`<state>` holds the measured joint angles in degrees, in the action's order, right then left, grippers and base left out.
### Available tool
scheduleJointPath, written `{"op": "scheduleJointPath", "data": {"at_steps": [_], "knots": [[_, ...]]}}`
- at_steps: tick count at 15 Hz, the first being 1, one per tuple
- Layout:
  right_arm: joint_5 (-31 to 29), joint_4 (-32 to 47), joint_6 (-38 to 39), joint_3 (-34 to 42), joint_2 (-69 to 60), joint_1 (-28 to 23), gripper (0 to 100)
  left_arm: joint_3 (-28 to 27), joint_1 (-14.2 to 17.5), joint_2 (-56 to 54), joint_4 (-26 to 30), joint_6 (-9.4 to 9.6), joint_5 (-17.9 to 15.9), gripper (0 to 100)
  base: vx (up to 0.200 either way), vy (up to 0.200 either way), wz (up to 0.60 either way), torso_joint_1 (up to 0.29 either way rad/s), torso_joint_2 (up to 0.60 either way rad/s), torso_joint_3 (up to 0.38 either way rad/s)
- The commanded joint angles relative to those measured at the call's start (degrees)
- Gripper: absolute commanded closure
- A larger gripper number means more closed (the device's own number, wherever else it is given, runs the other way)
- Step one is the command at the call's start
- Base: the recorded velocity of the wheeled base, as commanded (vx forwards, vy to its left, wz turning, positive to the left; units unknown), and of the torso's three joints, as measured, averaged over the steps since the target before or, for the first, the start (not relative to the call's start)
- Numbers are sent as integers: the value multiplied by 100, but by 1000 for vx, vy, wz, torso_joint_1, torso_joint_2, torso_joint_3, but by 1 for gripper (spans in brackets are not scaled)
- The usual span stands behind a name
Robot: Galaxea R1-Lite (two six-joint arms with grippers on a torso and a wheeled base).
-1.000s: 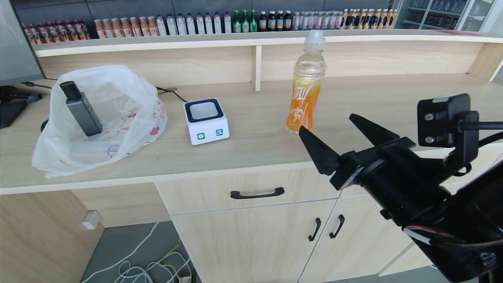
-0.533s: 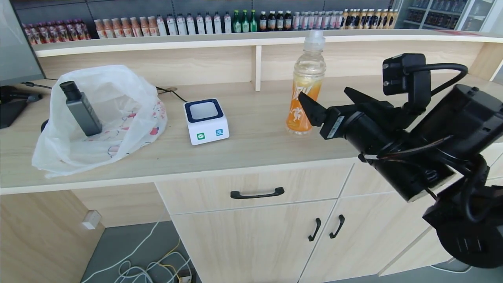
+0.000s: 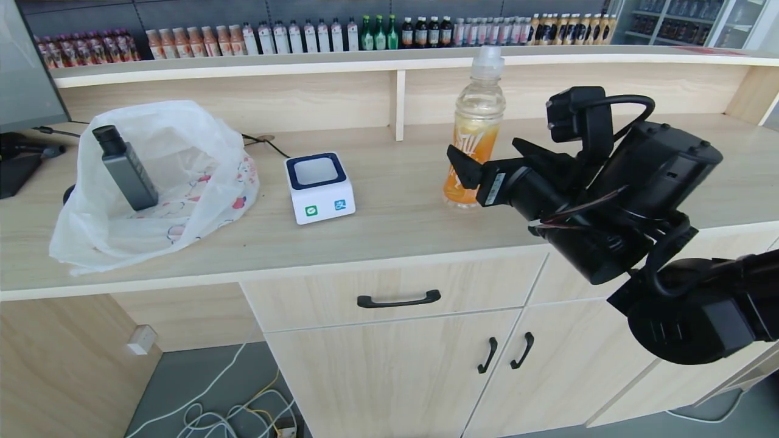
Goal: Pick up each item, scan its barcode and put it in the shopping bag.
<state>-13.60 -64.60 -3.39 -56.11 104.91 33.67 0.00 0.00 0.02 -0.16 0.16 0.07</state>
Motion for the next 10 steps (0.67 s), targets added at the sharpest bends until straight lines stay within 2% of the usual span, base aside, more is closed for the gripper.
{"op": "scheduleJointPath", "data": {"at_steps": [1, 4, 10], "knots": [[-2, 0, -13, -146, 293, -1, 0, 0, 0, -2, -2, 2, 1, 0, 0, 0, 0, 0, 0, 0], [7, 35, -4, -682, 680, -141, 0, 0, 0, -2, -2, 2, 1, 0, 0, 0, 0, 0, 0, 0], [262, 184, -4, -1174, 1075, -555, 0, 0, 0, -2, -2, 2, 1, 0, 0, 0, 0, 0, 0, 0]]}}
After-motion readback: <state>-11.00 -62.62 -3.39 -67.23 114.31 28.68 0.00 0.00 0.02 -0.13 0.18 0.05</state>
